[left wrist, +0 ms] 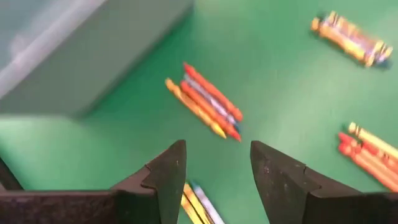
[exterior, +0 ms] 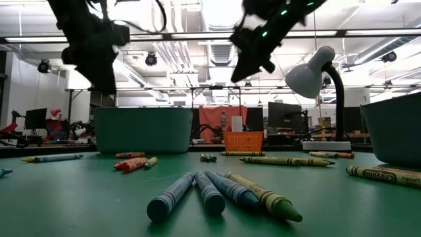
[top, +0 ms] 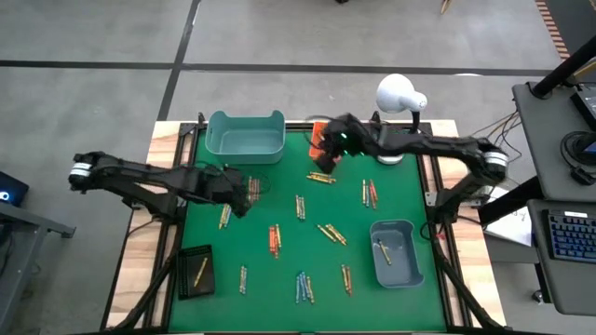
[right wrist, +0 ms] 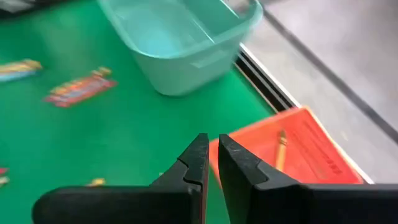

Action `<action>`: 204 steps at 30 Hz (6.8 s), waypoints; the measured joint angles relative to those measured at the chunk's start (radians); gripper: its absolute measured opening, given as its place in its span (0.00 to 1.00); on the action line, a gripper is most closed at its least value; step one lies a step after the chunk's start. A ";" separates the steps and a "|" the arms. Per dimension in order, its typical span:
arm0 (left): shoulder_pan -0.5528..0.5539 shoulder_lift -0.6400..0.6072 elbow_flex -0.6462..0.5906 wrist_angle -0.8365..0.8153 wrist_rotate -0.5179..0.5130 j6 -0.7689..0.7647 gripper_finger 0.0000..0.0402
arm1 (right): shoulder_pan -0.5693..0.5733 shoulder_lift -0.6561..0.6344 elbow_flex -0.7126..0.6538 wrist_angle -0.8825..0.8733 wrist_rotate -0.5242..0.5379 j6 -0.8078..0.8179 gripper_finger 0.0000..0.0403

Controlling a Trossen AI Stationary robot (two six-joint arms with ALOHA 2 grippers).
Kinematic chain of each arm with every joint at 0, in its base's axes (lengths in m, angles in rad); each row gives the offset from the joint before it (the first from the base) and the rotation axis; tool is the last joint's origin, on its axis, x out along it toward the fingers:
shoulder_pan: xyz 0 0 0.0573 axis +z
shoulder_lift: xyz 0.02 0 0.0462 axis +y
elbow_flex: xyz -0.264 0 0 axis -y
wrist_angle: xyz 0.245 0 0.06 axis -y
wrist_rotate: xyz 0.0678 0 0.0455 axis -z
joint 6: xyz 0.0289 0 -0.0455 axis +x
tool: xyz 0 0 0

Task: Sort crayons
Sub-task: Put the green crayon into the blue bin, then put the blue crayon into the orange bin

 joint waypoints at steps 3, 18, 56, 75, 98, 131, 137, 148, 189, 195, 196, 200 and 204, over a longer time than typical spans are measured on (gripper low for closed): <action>0.016 -0.074 0.000 0.025 -0.046 0.094 0.40 | -0.061 0.115 0.148 -0.135 0.001 -0.002 0.07; 0.021 -0.360 -0.009 0.035 -0.197 0.277 0.40 | -0.259 0.542 0.631 -0.636 -0.100 -0.057 0.07; 0.021 -0.424 -0.014 0.031 -0.244 0.323 0.40 | -0.282 0.723 0.685 -0.618 -0.149 -0.054 0.24; 0.021 -0.423 -0.015 0.031 -0.244 0.323 0.40 | -0.283 0.757 0.676 -0.595 -0.148 -0.038 0.21; 0.021 -0.425 -0.015 0.034 -0.270 0.311 0.40 | -0.283 0.743 0.650 -0.570 -0.147 -0.003 0.03; 0.014 -0.384 -0.015 0.045 -0.202 0.303 0.40 | 0.103 0.168 0.453 -0.956 -0.208 0.265 0.02; -0.011 -0.361 -0.015 0.059 -0.197 0.288 0.40 | 0.313 -0.029 0.148 -0.944 -0.292 0.635 0.02; -0.043 -0.326 -0.015 0.110 -0.196 0.291 0.40 | 0.661 -0.302 -0.277 -0.795 -0.333 1.296 0.02; -0.043 -0.226 -0.016 0.139 -0.153 0.340 0.40 | 0.487 -0.357 -0.113 -0.625 -0.042 1.040 0.31; -0.043 -0.207 -0.016 0.159 -0.154 0.393 0.40 | 0.377 -0.327 -0.116 -0.623 -0.040 0.903 0.31; -0.043 -0.204 -0.016 0.170 -0.155 0.406 0.40 | 0.361 -0.316 -0.116 -0.617 -0.040 0.880 0.31; -0.042 -0.188 -0.016 0.223 -0.159 0.472 0.40 | 0.297 -0.256 -0.116 -0.593 -0.040 0.789 0.31; -0.036 -0.173 -0.016 0.269 -0.160 0.543 0.40 | 0.226 -0.177 -0.117 -0.595 -0.040 0.701 0.31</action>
